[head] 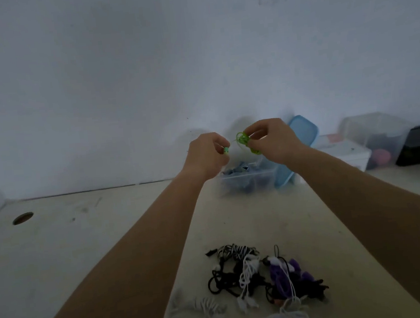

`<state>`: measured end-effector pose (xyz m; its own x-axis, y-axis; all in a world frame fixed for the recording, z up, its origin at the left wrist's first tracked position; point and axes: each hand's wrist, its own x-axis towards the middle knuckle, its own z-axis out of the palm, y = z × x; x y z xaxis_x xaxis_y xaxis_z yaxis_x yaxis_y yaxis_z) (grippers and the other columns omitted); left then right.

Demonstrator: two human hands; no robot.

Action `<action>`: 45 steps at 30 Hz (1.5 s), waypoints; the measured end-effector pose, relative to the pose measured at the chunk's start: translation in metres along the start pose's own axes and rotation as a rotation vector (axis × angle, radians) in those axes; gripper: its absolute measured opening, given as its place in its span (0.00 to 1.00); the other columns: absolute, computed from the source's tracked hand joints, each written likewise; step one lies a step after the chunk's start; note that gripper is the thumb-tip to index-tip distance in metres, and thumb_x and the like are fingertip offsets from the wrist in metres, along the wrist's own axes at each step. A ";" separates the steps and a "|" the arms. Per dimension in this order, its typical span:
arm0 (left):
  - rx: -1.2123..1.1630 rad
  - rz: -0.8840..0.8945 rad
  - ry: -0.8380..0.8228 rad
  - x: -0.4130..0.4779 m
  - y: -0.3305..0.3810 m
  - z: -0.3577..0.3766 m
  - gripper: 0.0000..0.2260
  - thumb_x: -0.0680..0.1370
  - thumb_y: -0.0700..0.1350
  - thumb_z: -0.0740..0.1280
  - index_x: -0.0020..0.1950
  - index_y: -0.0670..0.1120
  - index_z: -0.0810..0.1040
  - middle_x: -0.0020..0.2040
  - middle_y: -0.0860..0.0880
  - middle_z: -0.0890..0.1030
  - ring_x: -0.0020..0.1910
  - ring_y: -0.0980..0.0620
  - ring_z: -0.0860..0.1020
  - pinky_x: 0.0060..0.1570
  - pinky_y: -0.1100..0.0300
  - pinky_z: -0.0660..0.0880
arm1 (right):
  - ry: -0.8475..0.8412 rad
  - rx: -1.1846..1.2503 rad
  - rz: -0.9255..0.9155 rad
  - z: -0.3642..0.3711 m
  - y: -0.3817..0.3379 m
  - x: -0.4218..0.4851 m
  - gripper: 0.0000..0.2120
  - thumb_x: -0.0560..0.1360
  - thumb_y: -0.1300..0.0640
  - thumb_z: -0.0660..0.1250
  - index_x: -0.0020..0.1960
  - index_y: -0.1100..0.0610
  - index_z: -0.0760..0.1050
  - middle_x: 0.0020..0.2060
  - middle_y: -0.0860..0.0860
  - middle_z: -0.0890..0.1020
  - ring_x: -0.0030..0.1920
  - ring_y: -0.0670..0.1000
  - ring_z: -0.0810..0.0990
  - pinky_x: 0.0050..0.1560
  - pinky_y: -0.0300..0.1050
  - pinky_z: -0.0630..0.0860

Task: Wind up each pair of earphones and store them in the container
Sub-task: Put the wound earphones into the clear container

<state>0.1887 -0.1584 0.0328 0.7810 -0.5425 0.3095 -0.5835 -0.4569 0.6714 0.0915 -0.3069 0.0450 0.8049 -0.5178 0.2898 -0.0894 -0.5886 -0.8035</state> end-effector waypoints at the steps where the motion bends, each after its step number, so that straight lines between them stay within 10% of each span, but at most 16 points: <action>1: 0.032 0.001 -0.020 0.004 -0.004 0.003 0.12 0.73 0.37 0.74 0.53 0.49 0.81 0.48 0.50 0.82 0.41 0.58 0.78 0.33 0.75 0.69 | -0.021 -0.049 0.000 0.003 0.003 0.005 0.10 0.74 0.56 0.73 0.55 0.51 0.82 0.48 0.51 0.84 0.49 0.52 0.83 0.52 0.46 0.80; 12: 0.087 0.030 0.003 -0.010 -0.015 -0.005 0.12 0.76 0.43 0.71 0.60 0.47 0.82 0.54 0.50 0.82 0.49 0.55 0.78 0.51 0.65 0.71 | 0.014 -0.040 0.035 0.011 0.012 -0.001 0.14 0.75 0.63 0.66 0.59 0.54 0.81 0.54 0.51 0.83 0.56 0.50 0.80 0.59 0.46 0.77; 20: 0.095 0.055 -0.064 -0.083 -0.005 -0.019 0.07 0.76 0.44 0.70 0.53 0.49 0.84 0.50 0.54 0.83 0.47 0.57 0.79 0.49 0.66 0.72 | -0.072 0.047 -0.031 -0.002 -0.001 -0.072 0.09 0.74 0.63 0.68 0.44 0.51 0.83 0.38 0.47 0.83 0.43 0.48 0.81 0.46 0.45 0.78; 32: 0.103 0.025 -0.257 -0.192 0.001 -0.010 0.12 0.69 0.61 0.74 0.46 0.55 0.84 0.39 0.57 0.83 0.38 0.63 0.79 0.37 0.68 0.71 | -0.521 -0.315 -0.075 -0.016 0.003 -0.168 0.10 0.73 0.48 0.74 0.51 0.50 0.82 0.43 0.45 0.85 0.37 0.40 0.80 0.42 0.36 0.75; 45: -0.327 -0.020 -0.018 -0.219 0.016 -0.037 0.04 0.73 0.43 0.75 0.46 0.47 0.84 0.39 0.50 0.86 0.35 0.58 0.82 0.35 0.66 0.76 | -0.399 -0.042 -0.189 -0.010 -0.026 -0.195 0.11 0.76 0.51 0.72 0.57 0.50 0.82 0.47 0.44 0.84 0.46 0.42 0.82 0.49 0.37 0.77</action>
<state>0.0165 -0.0204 0.0007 0.7857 -0.5497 0.2837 -0.4634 -0.2190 0.8587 -0.0687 -0.1963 0.0147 0.9722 -0.1233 0.1990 0.0637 -0.6786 -0.7317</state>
